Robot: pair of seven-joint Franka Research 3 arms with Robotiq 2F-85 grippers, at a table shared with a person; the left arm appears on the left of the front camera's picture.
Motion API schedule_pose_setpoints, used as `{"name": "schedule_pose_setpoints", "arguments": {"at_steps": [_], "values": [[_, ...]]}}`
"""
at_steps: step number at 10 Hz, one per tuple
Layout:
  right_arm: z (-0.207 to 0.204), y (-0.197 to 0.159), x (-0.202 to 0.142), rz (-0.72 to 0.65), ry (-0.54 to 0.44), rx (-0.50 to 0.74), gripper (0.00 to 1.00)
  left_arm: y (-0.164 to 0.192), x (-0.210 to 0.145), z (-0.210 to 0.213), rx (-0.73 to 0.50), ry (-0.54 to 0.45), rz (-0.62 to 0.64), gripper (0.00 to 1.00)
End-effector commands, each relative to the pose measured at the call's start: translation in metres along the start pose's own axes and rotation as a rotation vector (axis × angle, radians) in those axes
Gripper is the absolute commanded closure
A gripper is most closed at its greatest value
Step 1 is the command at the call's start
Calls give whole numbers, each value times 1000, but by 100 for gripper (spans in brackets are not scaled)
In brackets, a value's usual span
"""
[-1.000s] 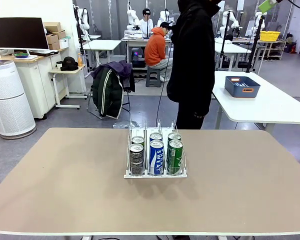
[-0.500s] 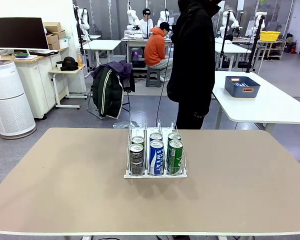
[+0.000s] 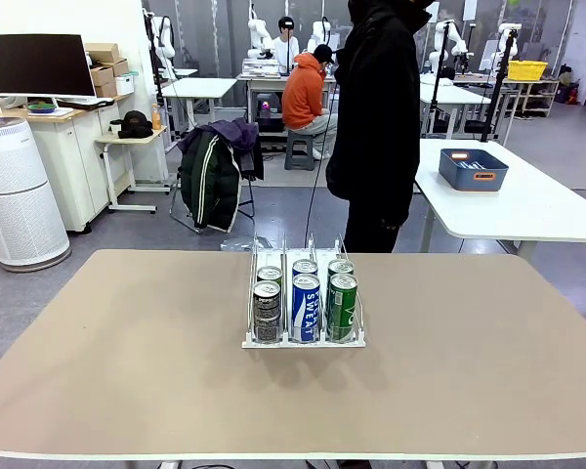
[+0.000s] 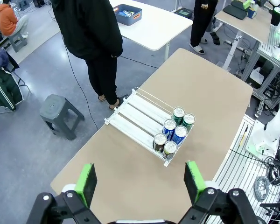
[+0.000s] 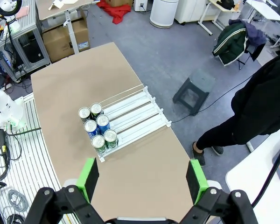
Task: Fill the beverage cans into the dispenser.
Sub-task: Pick up the Sprite handed by the human.
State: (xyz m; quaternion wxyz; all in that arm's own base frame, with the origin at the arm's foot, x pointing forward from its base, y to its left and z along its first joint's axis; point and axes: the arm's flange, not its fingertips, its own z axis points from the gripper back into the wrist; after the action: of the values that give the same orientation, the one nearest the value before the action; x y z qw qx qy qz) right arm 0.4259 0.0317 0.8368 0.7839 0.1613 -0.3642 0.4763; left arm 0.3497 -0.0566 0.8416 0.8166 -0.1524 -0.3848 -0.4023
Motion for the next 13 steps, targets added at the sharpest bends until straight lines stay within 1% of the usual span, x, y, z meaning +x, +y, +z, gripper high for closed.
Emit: {"name": "schedule_pose_setpoints", "arguments": {"at_steps": [1,10,13], "values": [[0,3,-3,-2,2,6,0,0,1,1,-10,-16,14,0],[0,0,0,0,0,0,0,0,1,1,-10,-16,14,0],[2,-1,1,-21,-15,33,0,0,1,1,-10,-16,14,0]]}}
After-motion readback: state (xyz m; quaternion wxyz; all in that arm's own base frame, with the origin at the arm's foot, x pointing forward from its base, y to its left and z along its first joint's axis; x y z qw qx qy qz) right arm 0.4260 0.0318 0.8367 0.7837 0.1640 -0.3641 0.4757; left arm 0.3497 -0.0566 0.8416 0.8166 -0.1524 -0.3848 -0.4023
